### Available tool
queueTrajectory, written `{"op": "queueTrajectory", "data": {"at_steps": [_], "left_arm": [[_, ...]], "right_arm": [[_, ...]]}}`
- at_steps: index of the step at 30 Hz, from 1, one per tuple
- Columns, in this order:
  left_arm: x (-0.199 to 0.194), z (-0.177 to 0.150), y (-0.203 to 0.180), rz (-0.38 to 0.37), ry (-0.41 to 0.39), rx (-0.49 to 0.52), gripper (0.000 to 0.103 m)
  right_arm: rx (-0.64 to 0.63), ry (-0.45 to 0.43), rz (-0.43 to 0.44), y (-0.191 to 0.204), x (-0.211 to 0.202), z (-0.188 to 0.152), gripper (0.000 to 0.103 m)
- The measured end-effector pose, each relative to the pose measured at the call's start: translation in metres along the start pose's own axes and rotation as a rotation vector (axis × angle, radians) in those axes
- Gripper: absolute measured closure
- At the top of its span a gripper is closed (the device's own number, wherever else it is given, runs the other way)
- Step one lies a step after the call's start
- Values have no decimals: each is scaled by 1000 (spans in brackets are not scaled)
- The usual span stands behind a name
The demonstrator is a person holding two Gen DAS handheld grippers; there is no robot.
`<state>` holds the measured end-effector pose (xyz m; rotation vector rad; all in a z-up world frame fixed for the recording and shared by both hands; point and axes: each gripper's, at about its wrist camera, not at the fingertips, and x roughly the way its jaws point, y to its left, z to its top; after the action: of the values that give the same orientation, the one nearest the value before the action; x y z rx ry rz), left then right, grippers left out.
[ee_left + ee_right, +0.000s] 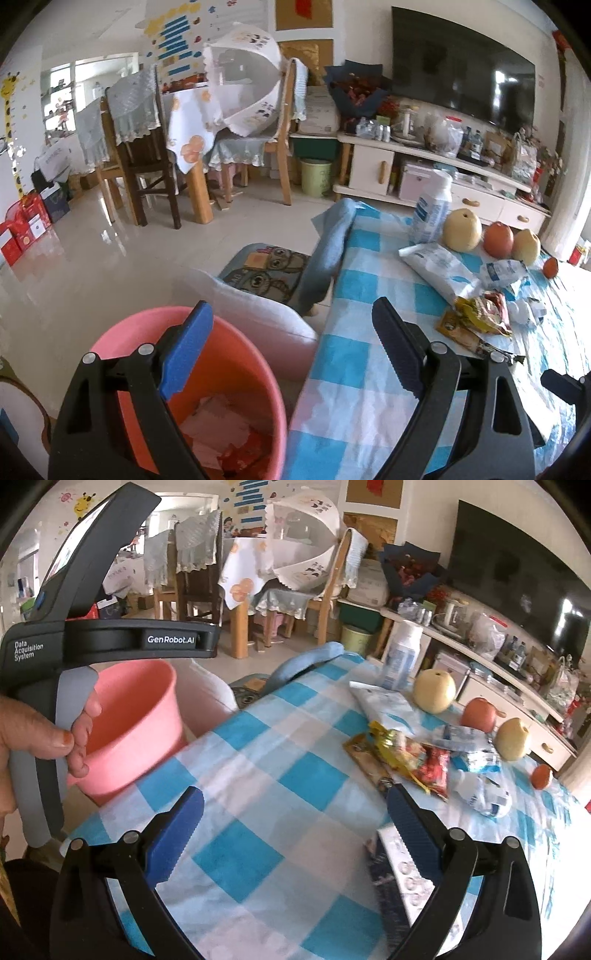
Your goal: Collect trash
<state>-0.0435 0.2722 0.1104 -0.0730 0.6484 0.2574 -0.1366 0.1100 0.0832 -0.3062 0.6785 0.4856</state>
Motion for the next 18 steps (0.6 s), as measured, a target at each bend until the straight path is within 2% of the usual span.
{"op": "queueTrajectory", "data": {"at_steps": [11,18], "left_arm": [[2,1,-33,-59,1,-19,15],[5,-1,-54,-58,4,24,15]], "right_arm": [[7,-1,-11,-21,-4,-16,5],[24,-1,-19,-40,-6,-26,5]]}}
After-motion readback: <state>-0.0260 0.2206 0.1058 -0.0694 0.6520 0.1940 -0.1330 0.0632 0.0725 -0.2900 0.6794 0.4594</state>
